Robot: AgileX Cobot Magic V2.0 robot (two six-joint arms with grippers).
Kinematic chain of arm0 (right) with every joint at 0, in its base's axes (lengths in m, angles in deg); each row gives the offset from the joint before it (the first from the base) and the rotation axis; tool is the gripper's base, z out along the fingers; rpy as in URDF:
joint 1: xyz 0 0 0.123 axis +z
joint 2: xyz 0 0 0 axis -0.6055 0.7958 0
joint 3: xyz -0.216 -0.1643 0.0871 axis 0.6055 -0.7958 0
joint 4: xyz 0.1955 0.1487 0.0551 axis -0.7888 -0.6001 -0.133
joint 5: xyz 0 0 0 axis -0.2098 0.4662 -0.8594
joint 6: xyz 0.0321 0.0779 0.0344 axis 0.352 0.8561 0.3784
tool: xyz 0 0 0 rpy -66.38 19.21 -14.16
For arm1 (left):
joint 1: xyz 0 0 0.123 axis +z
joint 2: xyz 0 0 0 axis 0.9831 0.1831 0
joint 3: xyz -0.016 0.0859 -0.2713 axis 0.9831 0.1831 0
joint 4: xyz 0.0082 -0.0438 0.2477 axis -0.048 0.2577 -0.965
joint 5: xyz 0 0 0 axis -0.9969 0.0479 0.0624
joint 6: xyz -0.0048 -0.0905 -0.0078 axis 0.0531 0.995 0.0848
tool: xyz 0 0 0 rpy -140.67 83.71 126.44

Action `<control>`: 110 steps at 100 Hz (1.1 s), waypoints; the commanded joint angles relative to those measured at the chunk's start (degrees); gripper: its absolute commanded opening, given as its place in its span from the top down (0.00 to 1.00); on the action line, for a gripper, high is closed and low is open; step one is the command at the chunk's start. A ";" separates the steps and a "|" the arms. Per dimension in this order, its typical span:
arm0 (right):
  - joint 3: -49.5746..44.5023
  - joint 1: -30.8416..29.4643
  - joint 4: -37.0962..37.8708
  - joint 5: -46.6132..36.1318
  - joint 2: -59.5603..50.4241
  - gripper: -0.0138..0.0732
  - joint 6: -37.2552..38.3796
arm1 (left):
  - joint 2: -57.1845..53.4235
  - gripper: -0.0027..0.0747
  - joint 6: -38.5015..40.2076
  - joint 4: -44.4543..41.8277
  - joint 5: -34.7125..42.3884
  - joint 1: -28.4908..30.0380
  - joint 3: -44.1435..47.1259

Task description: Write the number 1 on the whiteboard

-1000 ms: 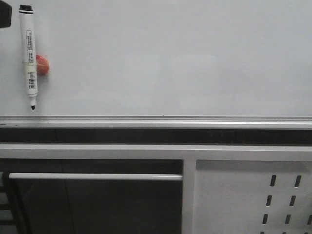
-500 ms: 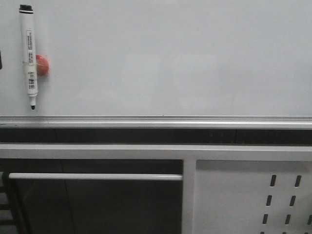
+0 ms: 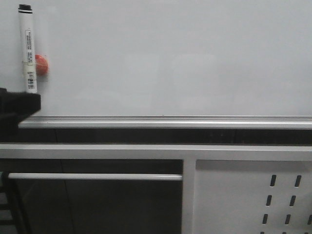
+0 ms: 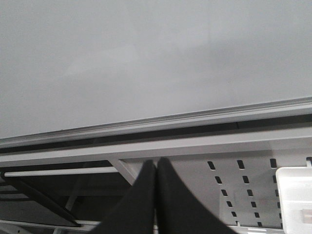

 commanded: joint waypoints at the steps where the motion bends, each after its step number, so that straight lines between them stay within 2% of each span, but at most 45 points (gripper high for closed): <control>1: 2.23 0.07 1.11 -4.82 0.75 0.92 -0.11 | 1.39 0.43 0.64 -1.87 13.47 -0.34 -1.62; 22: 2.23 0.07 1.42 -4.92 0.75 0.92 -0.11 | 2.00 0.43 0.52 3.26 13.47 -0.34 -3.27; 40: 2.23 0.07 1.54 -5.03 0.75 0.92 -0.11 | 2.00 0.44 0.52 2.42 13.47 -0.34 -5.54; 50: 2.23 0.07 1.64 -5.28 0.75 0.92 -0.11 | 2.00 0.48 0.52 2.42 13.47 -0.34 -6.55; 59: 2.23 0.07 1.85 -5.37 0.75 0.92 -0.11 | 2.00 0.63 0.52 0.60 13.47 -0.34 -6.65; 64: 2.23 0.07 1.85 -5.37 0.75 0.92 -0.11 | 2.00 0.78 0.52 -0.68 13.47 -0.34 -6.65; 69: 2.23 0.07 1.89 -5.37 0.75 0.92 -0.11 | 2.00 0.99 0.52 -2.62 13.47 -0.34 -6.52; 82: 2.23 0.07 1.99 -5.37 0.75 0.92 -0.11 | 1.56 0.99 0.62 -8.22 13.47 -0.34 -5.31; 97: 2.23 0.07 1.99 -8.41 0.75 0.92 -0.11 | -2.08 0.99 -0.43 -9.71 13.47 -0.34 -1.76; 105: 2.53 0.07 -1.76 -9.82 0.75 0.93 -0.11 | -4.96 0.99 -2.89 -12.58 12.59 -0.34 -0.20; 110: 3.47 0.37 -1.50 -7.81 0.75 0.93 -0.11 | -6.80 0.99 -2.90 -15.66 10.31 -0.34 0.24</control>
